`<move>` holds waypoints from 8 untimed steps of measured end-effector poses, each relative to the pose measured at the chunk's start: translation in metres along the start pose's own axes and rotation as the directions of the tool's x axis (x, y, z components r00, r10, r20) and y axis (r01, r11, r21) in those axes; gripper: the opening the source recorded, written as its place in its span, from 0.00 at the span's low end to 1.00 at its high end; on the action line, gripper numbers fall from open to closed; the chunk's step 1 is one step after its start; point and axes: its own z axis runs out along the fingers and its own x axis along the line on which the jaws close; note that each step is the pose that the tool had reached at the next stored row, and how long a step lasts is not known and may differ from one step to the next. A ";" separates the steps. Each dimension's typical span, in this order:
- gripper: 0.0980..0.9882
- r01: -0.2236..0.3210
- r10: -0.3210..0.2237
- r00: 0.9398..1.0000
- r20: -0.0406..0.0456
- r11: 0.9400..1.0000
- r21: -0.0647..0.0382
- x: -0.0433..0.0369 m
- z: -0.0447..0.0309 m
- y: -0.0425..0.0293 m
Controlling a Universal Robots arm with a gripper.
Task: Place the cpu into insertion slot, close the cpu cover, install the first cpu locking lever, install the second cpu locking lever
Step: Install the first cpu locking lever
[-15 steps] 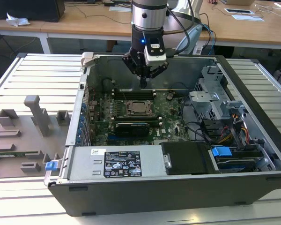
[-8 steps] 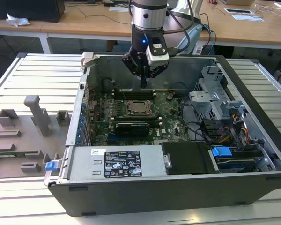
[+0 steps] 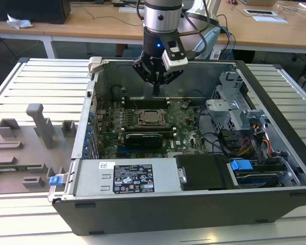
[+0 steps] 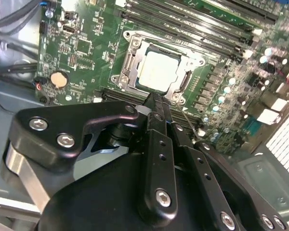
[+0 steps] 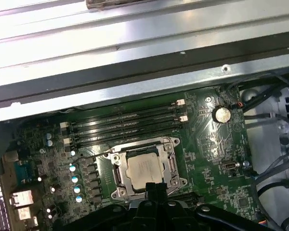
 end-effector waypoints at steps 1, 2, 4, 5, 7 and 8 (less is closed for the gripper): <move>0.01 0.024 -0.024 1.000 0.000 1.000 -0.001 0.0000 0.0000 0.0000; 0.01 0.039 -0.039 0.999 0.000 0.999 -0.001 0.0000 0.0000 0.0000; 0.01 0.061 -0.061 0.998 0.000 0.998 -0.002 -0.0001 0.0000 0.0000; 0.01 0.074 -0.074 0.997 0.000 0.997 -0.002 -0.0004 0.0000 0.0001; 0.01 0.101 -0.101 0.995 0.000 0.995 -0.003 -0.0007 0.0000 0.0001; 0.01 0.112 -0.112 0.994 -0.001 0.994 -0.003 -0.0007 0.0000 0.0001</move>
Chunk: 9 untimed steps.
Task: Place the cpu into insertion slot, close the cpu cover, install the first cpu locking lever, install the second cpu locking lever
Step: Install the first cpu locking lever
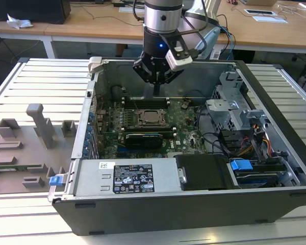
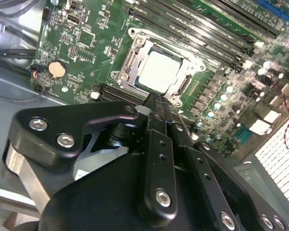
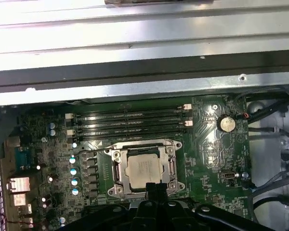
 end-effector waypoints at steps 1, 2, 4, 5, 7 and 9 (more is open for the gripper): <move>0.01 0.010 -0.010 1.000 0.000 1.000 0.000 0.0000 0.0000 0.0000; 0.01 0.020 -0.020 1.000 0.000 1.000 0.000 0.0000 0.0000 0.0000; 0.01 0.049 -0.049 0.999 0.000 0.999 -0.001 -0.0001 0.0000 0.0000; 0.01 0.071 -0.071 0.997 0.000 0.997 -0.001 0.0000 0.0001 0.0000; 0.01 0.105 -0.105 0.994 0.001 0.994 -0.002 -0.0001 0.0001 0.0000; 0.01 0.131 -0.131 0.991 0.001 0.991 -0.003 -0.0001 0.0001 0.0000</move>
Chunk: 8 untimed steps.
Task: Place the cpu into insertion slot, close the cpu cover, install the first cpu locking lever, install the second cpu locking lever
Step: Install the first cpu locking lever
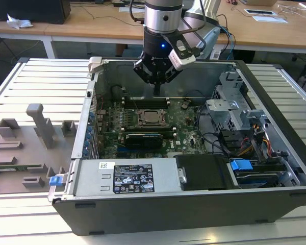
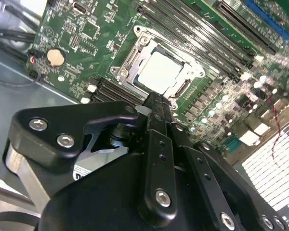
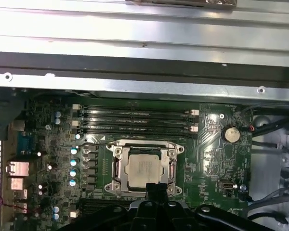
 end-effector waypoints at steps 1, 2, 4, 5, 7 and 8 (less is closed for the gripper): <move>0.01 0.012 -0.012 1.000 0.000 1.000 0.000 0.0000 0.0000 0.0000; 0.01 0.013 -0.013 1.000 0.000 1.000 0.000 0.0000 0.0000 0.0000; 0.01 0.014 -0.014 1.000 0.000 1.000 0.000 0.0002 0.0000 0.0000; 0.01 0.014 -0.014 1.000 0.000 1.000 0.000 0.0009 0.0000 0.0000; 0.01 0.014 -0.014 1.000 0.000 1.000 0.000 0.0054 -0.0002 0.0003; 0.01 0.014 -0.014 1.000 0.000 1.000 0.000 0.0094 -0.0002 0.0006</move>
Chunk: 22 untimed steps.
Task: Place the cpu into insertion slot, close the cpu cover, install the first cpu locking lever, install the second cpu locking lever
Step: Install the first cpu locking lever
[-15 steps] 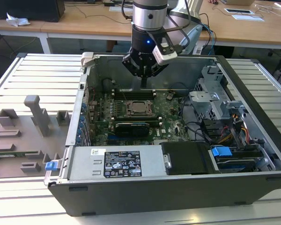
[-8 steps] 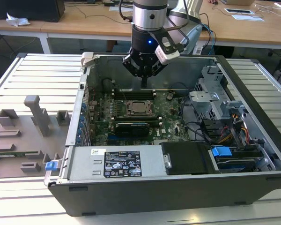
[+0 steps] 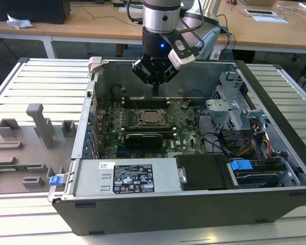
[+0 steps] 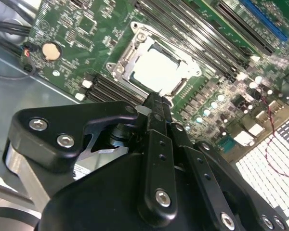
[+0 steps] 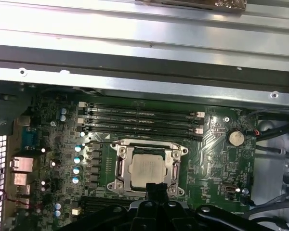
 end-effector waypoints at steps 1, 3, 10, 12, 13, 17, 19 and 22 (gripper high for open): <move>0.01 0.000 0.000 1.000 0.000 1.000 0.000 0.0049 -0.0001 0.0004; 0.01 0.000 0.000 1.000 0.000 1.000 0.000 0.0102 -0.0002 0.0009; 0.01 0.000 0.000 1.000 0.001 1.000 0.000 0.0271 -0.0005 0.0023; 0.01 0.000 0.000 1.000 0.001 1.000 0.000 0.0310 -0.0006 0.0026; 0.01 0.000 0.000 1.000 0.001 1.000 0.000 0.0328 -0.0007 0.0028; 0.01 0.000 0.000 1.000 0.001 1.000 0.000 0.0423 -0.0009 0.0035; 0.01 0.000 0.000 1.000 0.001 1.000 0.000 0.0463 -0.0010 0.0039; 0.01 0.000 0.000 1.000 0.001 1.000 0.000 0.0521 -0.0011 0.0044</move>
